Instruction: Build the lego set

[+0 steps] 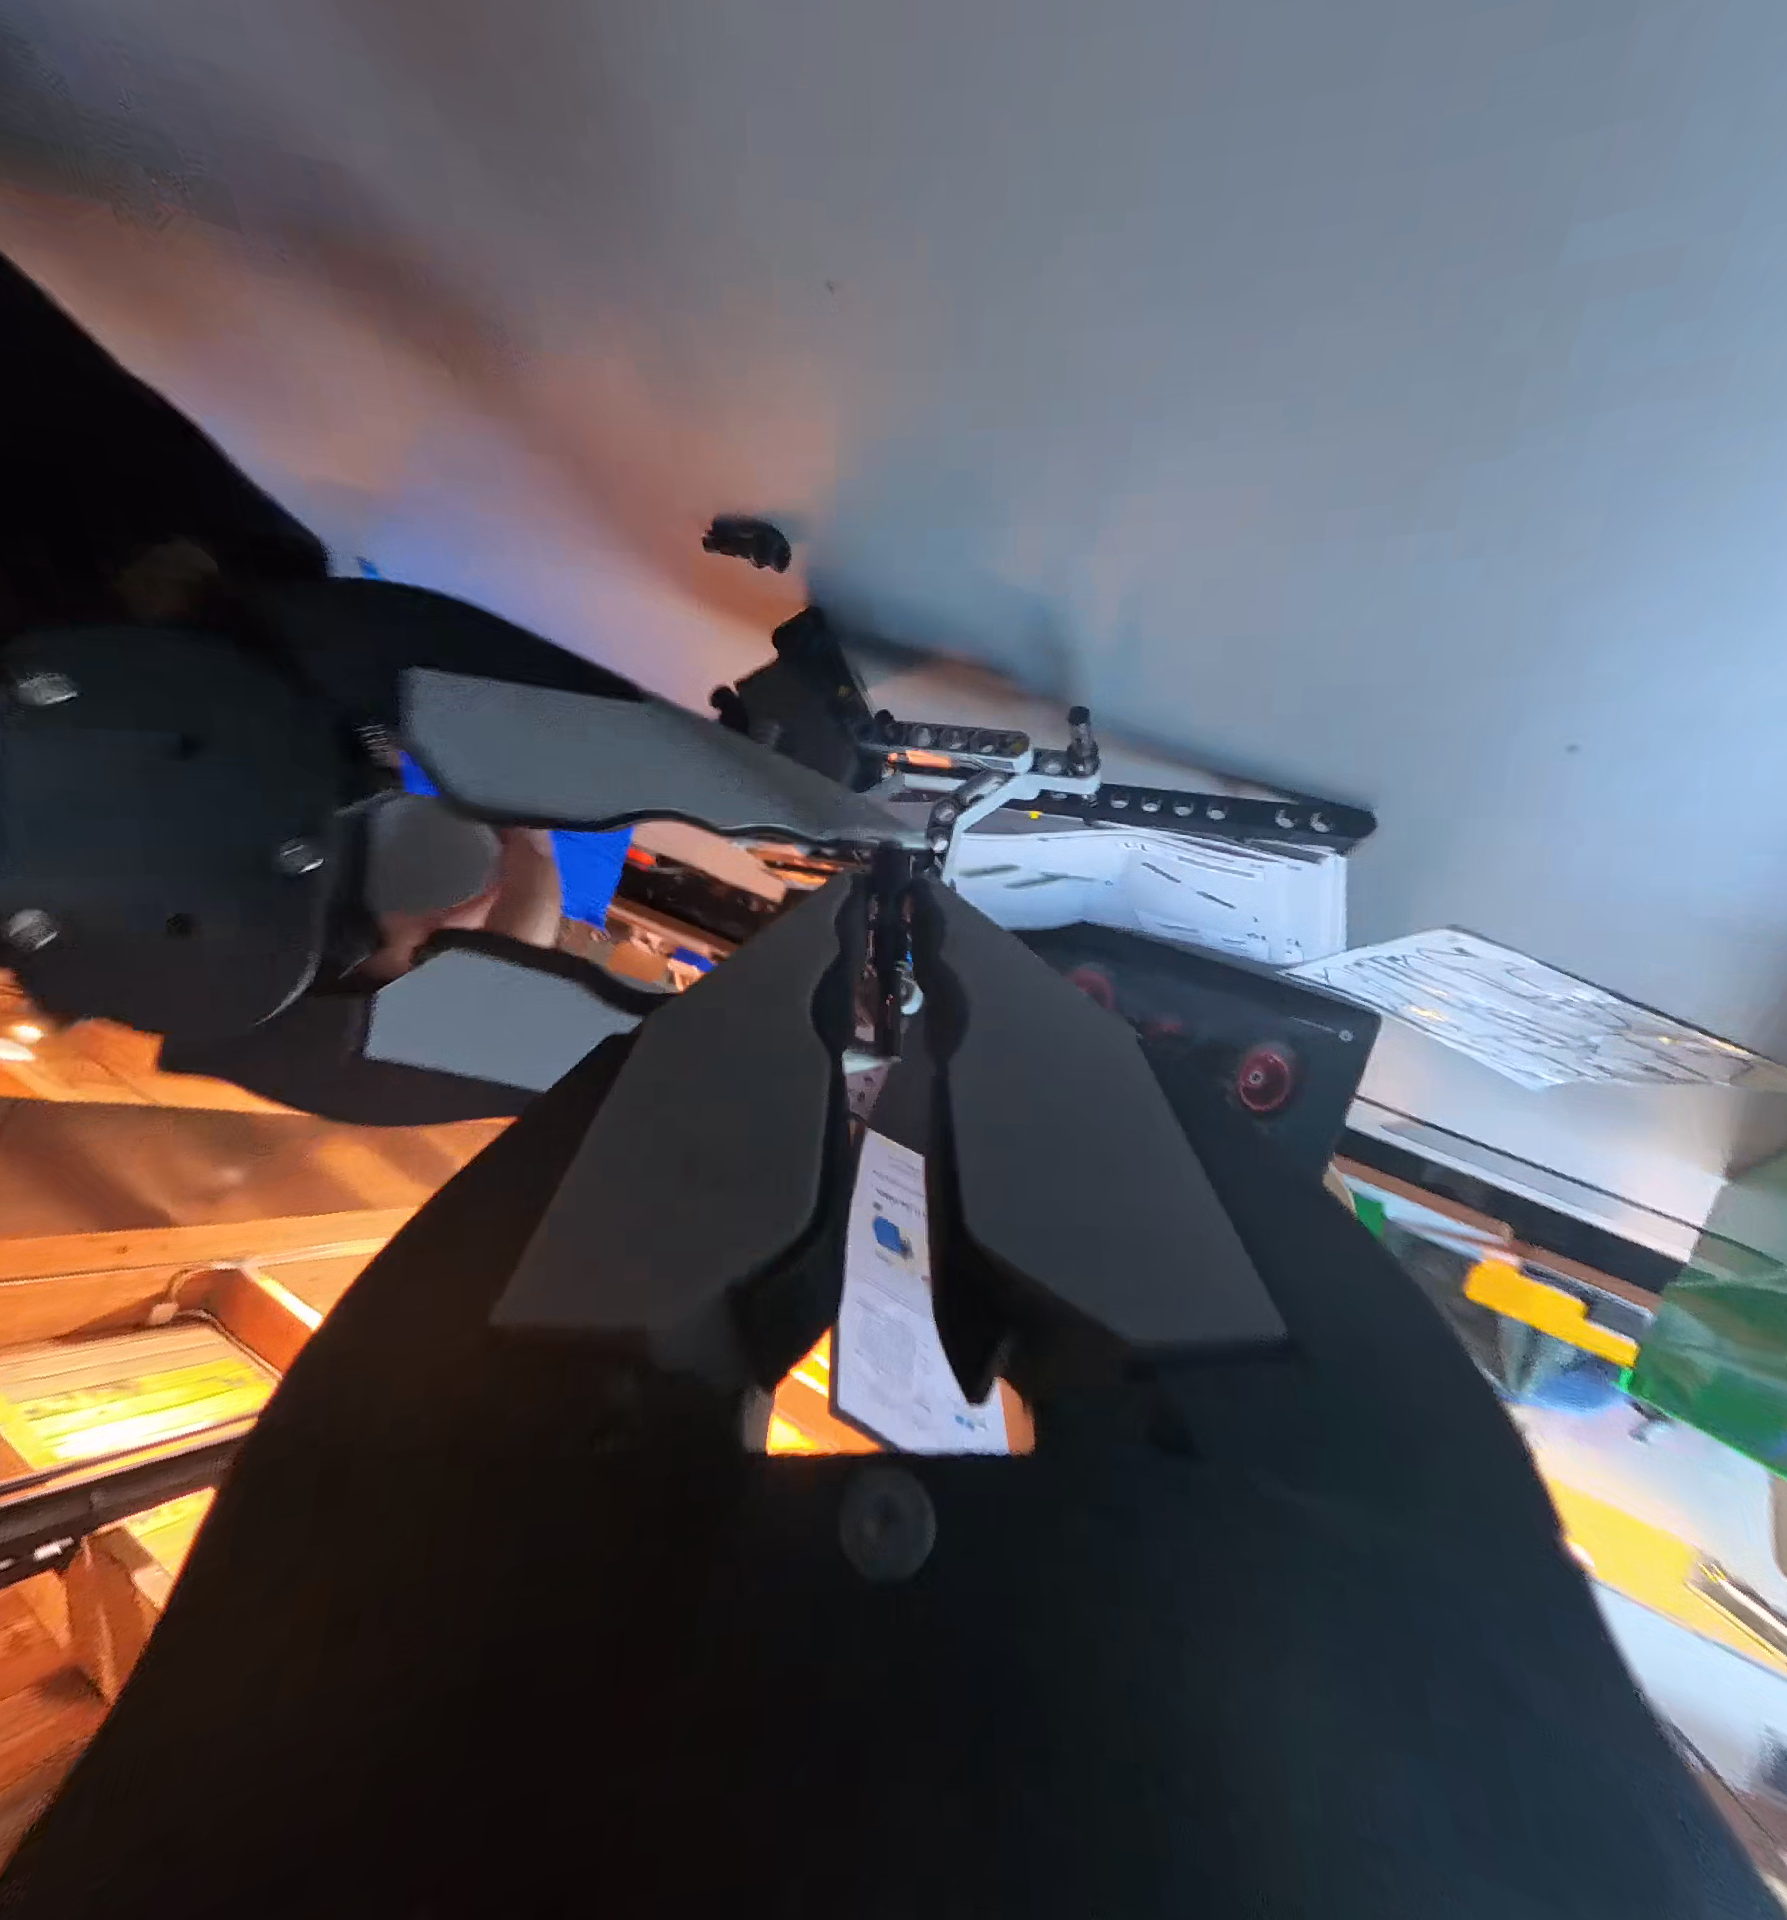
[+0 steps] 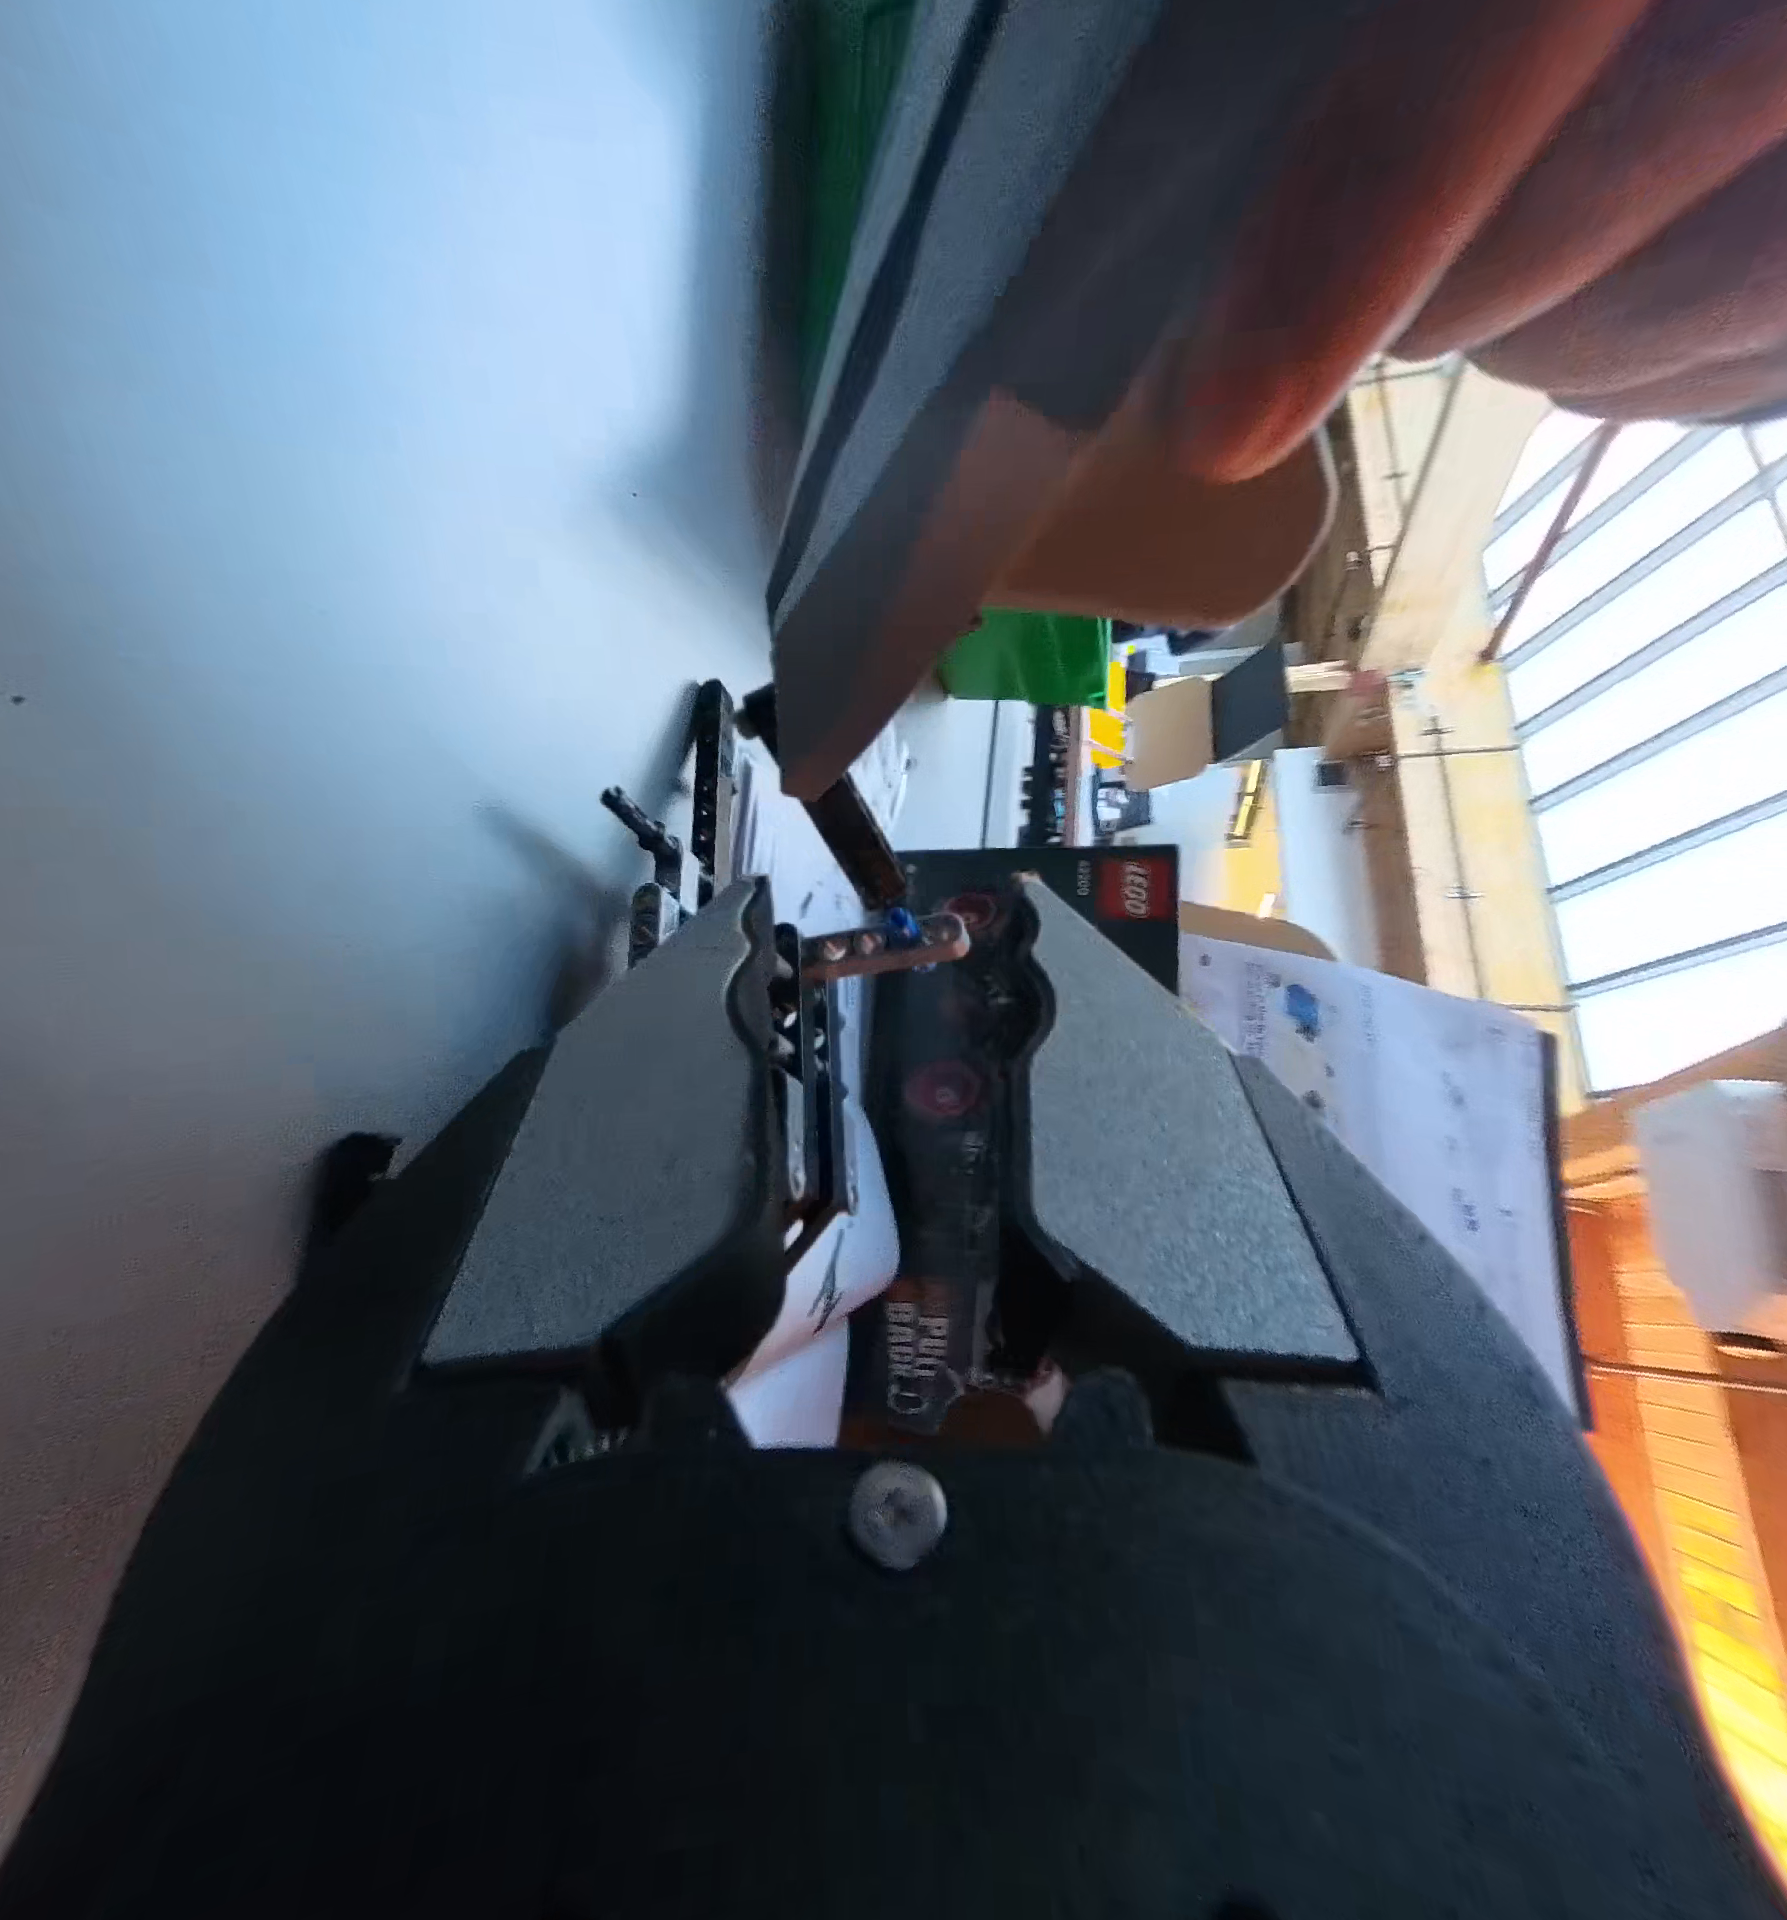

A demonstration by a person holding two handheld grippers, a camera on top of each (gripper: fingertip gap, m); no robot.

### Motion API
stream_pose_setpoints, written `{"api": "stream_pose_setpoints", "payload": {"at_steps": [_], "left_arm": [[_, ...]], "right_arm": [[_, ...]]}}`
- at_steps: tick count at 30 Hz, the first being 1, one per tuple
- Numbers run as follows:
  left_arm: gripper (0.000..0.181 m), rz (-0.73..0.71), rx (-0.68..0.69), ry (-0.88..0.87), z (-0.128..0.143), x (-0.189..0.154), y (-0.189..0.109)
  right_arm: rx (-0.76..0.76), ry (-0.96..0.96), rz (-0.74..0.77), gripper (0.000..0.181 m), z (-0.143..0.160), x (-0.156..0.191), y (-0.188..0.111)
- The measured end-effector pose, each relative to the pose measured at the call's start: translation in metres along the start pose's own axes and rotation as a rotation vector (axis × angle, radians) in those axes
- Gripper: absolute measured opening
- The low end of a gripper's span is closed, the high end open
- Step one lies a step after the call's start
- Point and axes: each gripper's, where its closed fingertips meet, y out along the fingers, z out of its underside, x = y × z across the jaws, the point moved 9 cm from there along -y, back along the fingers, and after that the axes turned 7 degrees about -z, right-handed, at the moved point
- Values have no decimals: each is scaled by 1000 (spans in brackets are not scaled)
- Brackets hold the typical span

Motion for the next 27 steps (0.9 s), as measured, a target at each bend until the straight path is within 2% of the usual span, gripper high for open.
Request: {"api": "stream_pose_setpoints", "payload": {"at_steps": [7,9,21,27], "left_arm": [[5,-53,-84,-33,-5,4,-7],[5,-51,-92,-44,-6,4,-7],[7,-17,-89,-55,-2,0,-3],[18,-32,-88,-74,-2,1,-1]], "right_arm": [[-52,-103,18,25,-19,10,-1],[-30,-114,-14,9,-22,15,1],[7,-40,59,5,-23,21,10],[16,-17,57,5,-21,20,10]]}}
